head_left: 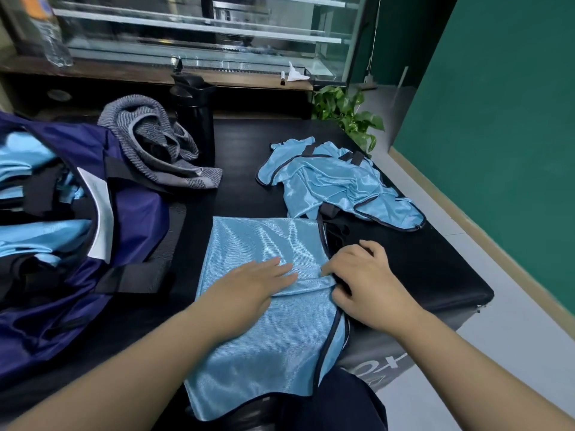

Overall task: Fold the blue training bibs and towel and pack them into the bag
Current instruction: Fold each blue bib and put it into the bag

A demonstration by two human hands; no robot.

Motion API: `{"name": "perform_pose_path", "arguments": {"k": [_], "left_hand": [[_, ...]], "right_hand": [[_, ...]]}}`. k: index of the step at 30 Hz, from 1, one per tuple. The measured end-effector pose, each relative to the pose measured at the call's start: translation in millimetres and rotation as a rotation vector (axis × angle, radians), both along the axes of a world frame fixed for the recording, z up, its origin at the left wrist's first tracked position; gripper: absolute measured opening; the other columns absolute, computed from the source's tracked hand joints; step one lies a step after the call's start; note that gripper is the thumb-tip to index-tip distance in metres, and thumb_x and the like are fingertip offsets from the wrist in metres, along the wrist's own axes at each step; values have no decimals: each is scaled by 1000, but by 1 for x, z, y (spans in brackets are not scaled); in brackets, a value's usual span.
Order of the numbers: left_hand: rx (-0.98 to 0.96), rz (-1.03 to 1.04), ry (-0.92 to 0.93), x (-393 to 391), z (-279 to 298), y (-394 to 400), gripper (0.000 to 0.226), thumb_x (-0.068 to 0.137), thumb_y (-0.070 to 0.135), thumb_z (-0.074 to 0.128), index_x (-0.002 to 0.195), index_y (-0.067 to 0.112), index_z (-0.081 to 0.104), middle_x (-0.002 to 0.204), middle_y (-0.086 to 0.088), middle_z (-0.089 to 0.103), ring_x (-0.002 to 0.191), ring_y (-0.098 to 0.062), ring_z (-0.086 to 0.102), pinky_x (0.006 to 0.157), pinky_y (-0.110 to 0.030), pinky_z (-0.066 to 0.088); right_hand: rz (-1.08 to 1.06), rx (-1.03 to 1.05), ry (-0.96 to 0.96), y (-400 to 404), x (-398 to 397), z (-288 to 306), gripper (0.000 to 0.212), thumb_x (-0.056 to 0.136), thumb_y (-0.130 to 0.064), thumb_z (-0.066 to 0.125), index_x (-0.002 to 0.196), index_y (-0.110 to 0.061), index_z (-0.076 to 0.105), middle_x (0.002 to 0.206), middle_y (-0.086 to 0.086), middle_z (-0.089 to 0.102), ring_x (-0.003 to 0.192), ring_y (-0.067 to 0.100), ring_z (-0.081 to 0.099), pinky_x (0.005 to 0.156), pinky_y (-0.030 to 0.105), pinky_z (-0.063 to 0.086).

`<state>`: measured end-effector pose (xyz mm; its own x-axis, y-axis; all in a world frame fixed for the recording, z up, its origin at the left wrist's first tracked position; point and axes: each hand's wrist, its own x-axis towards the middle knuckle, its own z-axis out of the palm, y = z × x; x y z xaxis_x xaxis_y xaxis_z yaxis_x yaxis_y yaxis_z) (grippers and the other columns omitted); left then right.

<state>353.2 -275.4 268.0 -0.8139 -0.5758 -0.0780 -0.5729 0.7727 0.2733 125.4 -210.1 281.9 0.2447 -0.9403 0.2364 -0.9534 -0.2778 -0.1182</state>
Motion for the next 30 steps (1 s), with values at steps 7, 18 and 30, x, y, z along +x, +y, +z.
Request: {"name": "perform_pose_path", "arguments": {"k": [7,18,30], "left_hand": [[380,93,255,10,22,-29,29,92,46,52,113,36,68,130,25,54,129,10,35,110,-17,26],[-36,436,-40,2,21,-118,42,99,35,45,139,24,41,141,0,41,131,-21,37,107,-40,31],[127,249,-375,6,43,-160,14,94,31,58,88,19,53,84,4,55,83,-17,50,66,-27,34]], "right_hand": [[-121,-24,-329,-30,7,22,34,84,-34,37,85,-24,70,86,-15,66,88,6,45,87,20,26],[-316,416,-323,-119,6,53,41,90,-53,53,95,-13,61,98,-1,64,95,21,58,88,35,43],[-257,847,259,-142,10,65,58,81,-41,71,129,-13,53,132,4,54,117,27,53,95,38,44]]}}
